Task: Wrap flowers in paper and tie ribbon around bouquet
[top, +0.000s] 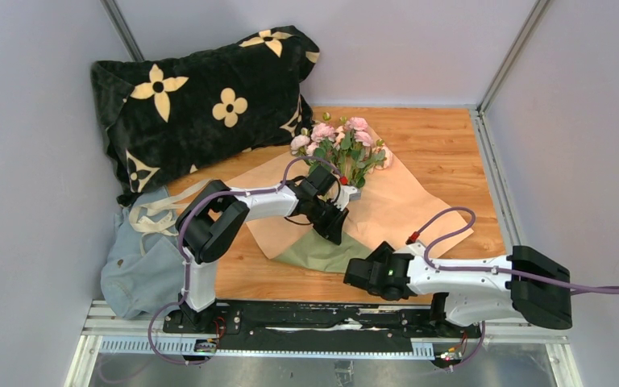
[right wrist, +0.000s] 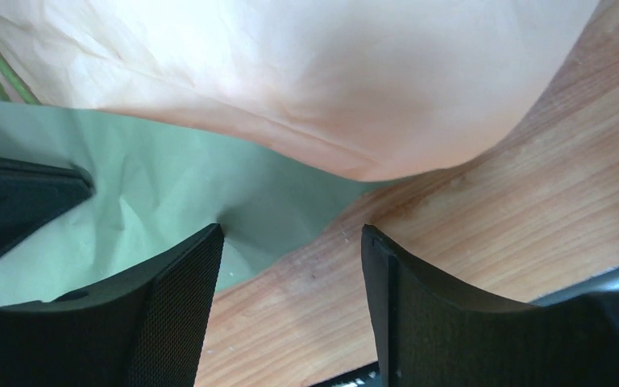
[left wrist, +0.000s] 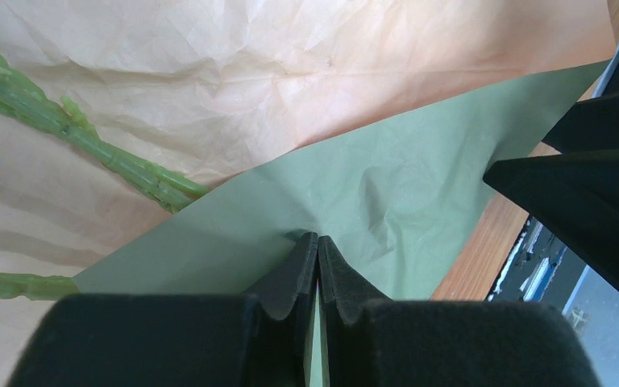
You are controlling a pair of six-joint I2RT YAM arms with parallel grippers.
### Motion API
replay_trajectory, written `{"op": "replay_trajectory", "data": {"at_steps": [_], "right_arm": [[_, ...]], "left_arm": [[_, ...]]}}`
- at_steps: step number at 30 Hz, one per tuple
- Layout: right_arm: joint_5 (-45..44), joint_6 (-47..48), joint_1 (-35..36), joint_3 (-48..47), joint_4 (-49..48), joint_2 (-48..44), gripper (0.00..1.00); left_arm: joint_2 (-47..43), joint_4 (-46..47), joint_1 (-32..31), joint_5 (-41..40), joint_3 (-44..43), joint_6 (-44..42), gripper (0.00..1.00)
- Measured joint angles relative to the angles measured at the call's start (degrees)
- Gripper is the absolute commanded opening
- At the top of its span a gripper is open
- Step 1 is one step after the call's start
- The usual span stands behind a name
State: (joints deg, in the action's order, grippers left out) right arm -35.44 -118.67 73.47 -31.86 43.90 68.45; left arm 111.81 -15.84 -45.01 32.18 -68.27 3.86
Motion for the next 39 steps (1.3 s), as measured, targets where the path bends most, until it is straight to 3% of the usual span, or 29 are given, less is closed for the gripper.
{"op": "replay_trajectory", "data": {"at_steps": [3,7,10,14,23,27,35,39], "right_arm": [[-0.8,-0.1,-1.3,0.0,-1.7,0.7,0.55],[-1.2,-0.3,-2.3,0.3,-3.5,1.2,0.19],[-1.4,-0.4,-2.6,1.6,-4.1,0.7,0.01],[-3.4,2.5,-3.0,0.8,-3.9,0.5,0.0],[-11.4,30.0,-3.0,-19.5,3.4,13.3,0.0],[-14.9,42.4,-0.7,-22.9,3.9,17.3,0.0],[-14.1,81.2,3.0,-22.4,-13.4,20.3,0.0],[-10.9,93.6,3.0,-21.5,-21.1,21.4,0.0]], "left_arm": [[0.0,0.0,0.0,0.0,0.0,0.0,0.11],[0.0,0.1,0.0,0.0,0.0,0.0,0.11],[0.0,0.1,0.0,0.0,0.0,-0.1,0.06],[0.1,0.5,-0.1,-0.2,-0.1,-0.7,0.0],[2.6,1.0,0.7,1.0,-2.4,-1.1,0.0],[3.6,1.5,1.6,2.4,-3.2,-0.9,0.0],[4.3,3.4,3.7,4.7,-3.4,-0.7,0.07],[4.3,4.5,6.1,5.0,-3.3,-0.7,0.16]]}}
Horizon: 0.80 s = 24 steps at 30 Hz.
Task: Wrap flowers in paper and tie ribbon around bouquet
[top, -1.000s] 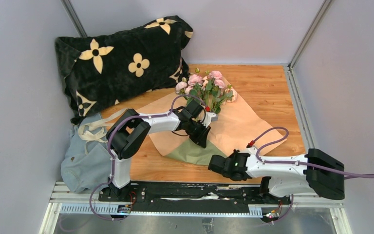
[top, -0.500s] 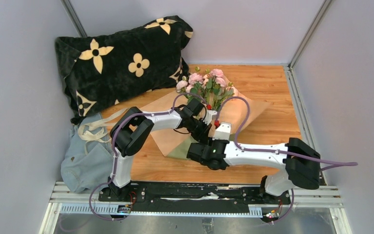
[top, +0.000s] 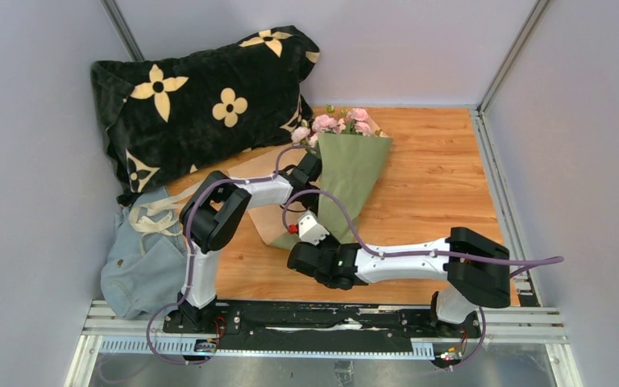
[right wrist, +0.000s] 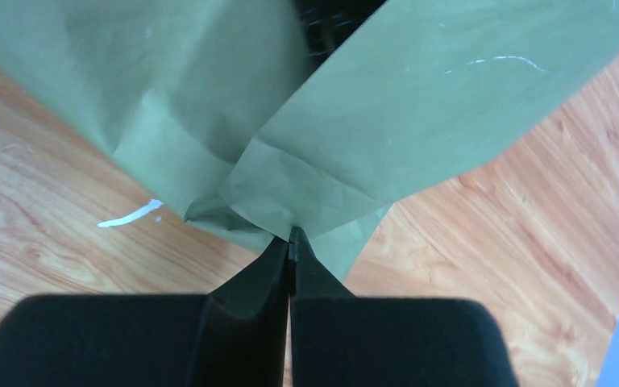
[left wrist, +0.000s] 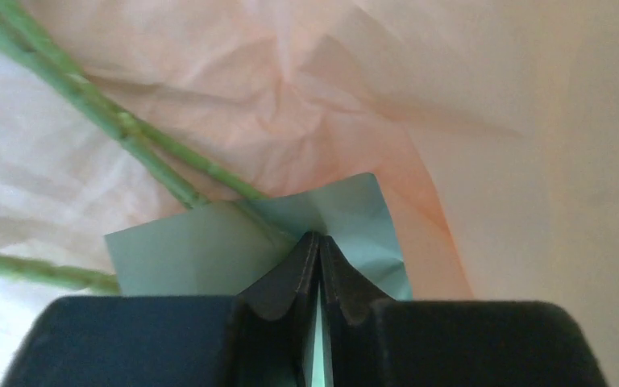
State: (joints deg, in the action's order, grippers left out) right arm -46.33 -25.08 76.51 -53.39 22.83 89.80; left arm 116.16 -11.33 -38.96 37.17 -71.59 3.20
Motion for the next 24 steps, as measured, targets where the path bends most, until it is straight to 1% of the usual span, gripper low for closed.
{"op": "replay_trajectory", "data": {"at_steps": [2,3,5,9,12,14,17,21,24], "right_arm": [[1.4,4.3,0.0,0.0,-2.7,1.6,0.0],[2.2,6.2,0.0,0.0,-3.8,2.6,0.0],[3.6,8.4,0.0,0.0,-5.3,4.4,0.0],[6.1,11.1,0.0,0.3,-7.3,7.3,0.0],[6.8,12.5,0.0,0.4,-8.3,8.5,0.0],[7.3,13.1,0.0,0.3,-8.7,8.8,0.0],[7.4,14.0,0.0,0.3,-9.3,8.8,0.0],[7.7,15.0,0.0,0.3,-9.9,8.8,0.0],[7.9,15.7,0.0,0.4,-10.1,8.8,0.0]], "left_arm": [[0.0,0.1,1.5,0.5,0.0,0.1,0.22],[0.0,0.1,2.3,0.9,-0.1,0.2,0.26],[-0.1,-0.8,4.4,2.0,-0.6,0.5,0.33],[-1.7,-4.1,10.8,4.2,-2.6,1.4,0.47],[-4.9,-6.8,16.6,5.2,-3.4,1.1,0.62],[-8.0,-8.7,20.8,6.0,-3.4,1.1,0.68],[-12.3,-10.0,24.6,7.3,-2.3,0.0,0.79],[-16.4,-9.6,24.5,12.2,2.0,0.5,0.86],[-15.9,-10.4,23.6,15.1,3.0,0.5,0.89]]}}
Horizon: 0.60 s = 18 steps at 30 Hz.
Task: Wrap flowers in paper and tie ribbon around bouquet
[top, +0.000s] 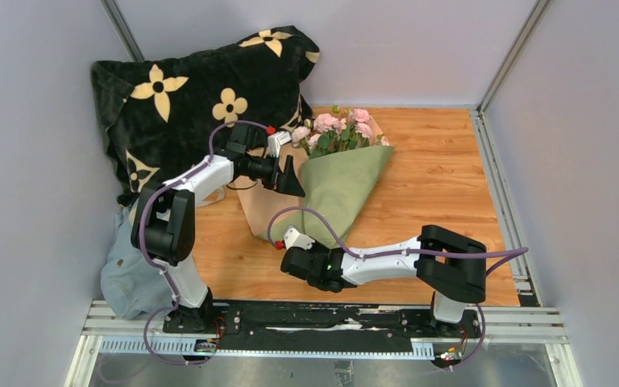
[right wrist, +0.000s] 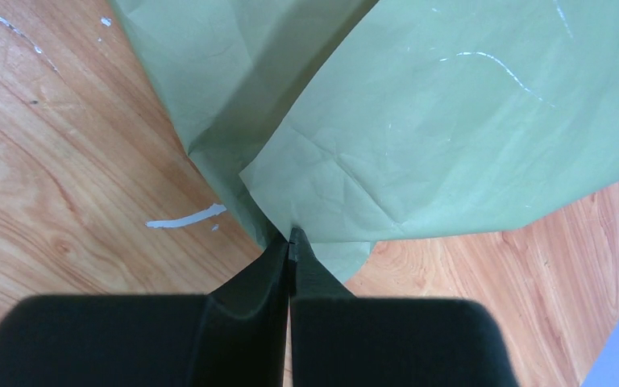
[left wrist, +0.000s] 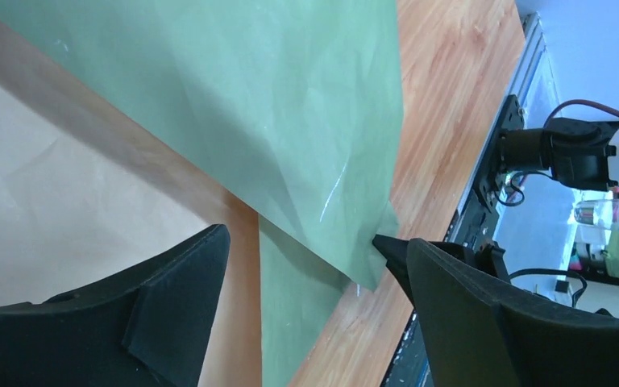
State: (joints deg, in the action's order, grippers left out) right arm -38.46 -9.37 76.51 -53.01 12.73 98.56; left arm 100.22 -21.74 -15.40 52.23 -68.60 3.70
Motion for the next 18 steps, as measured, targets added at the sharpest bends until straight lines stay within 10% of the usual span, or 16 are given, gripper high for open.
{"op": "replay_trajectory", "data": {"at_steps": [10,18], "right_arm": [[0.1,2.1,0.0,0.0,-0.5,0.0,0.0],[0.1,4.3,0.0,-0.1,-0.5,0.0,0.0]], "left_arm": [[8.5,-1.9,-1.6,0.0,-0.3,-0.3,0.79],[12.1,-3.5,-5.4,3.8,-2.3,1.7,0.08]]}}
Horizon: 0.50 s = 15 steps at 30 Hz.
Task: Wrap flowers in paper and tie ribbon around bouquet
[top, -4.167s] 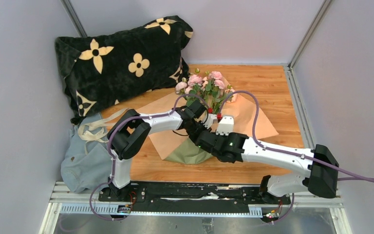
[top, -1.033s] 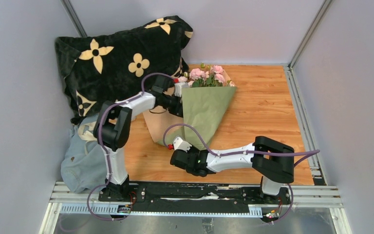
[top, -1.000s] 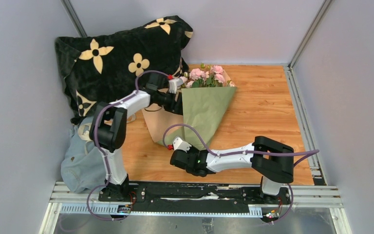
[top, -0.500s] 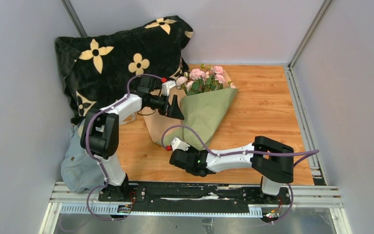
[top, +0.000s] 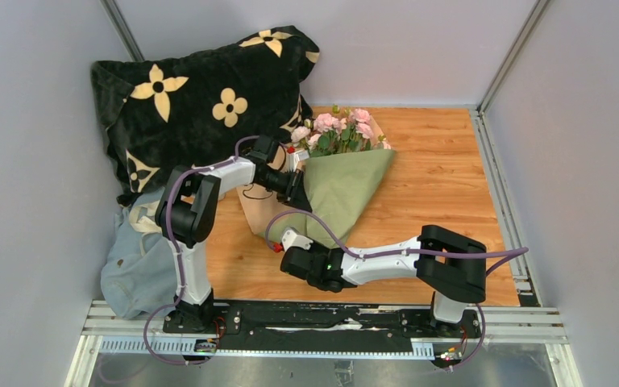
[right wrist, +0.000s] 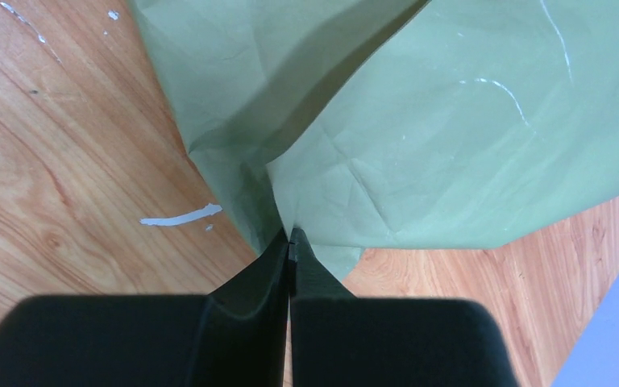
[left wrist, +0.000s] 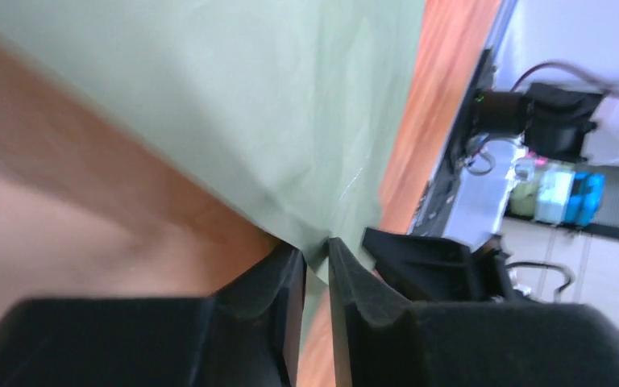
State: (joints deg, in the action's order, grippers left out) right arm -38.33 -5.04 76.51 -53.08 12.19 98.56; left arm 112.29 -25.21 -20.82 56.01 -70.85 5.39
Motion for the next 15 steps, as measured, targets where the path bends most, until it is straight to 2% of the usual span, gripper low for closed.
{"op": "replay_trajectory", "data": {"at_steps": [1,9,10,12,13,15], "right_arm": [[0.0,0.4,0.0,0.0,0.0,0.0,0.0],[0.2,3.7,0.0,-0.7,-0.2,-0.1,0.0],[0.2,4.3,0.0,-0.9,-0.4,-0.2,0.0],[0.4,5.1,0.0,-1.1,-0.6,-0.4,0.0],[0.6,5.4,0.0,-1.1,-0.6,-0.4,0.0],[1.1,6.2,0.0,-1.1,-0.5,-0.4,0.0]], "left_arm": [[0.0,0.5,0.0,0.8,-0.4,0.2,0.0],[0.0,-1.4,0.6,2.9,-2.9,0.6,0.0],[0.0,-2.2,1.0,2.6,-3.3,0.0,0.07],[0.0,-3.2,1.6,1.9,-3.5,-1.0,0.33],[0.0,-3.3,1.9,1.5,-3.6,-1.6,0.42],[0.0,-3.6,2.4,1.0,-4.0,-2.8,0.51]]}}
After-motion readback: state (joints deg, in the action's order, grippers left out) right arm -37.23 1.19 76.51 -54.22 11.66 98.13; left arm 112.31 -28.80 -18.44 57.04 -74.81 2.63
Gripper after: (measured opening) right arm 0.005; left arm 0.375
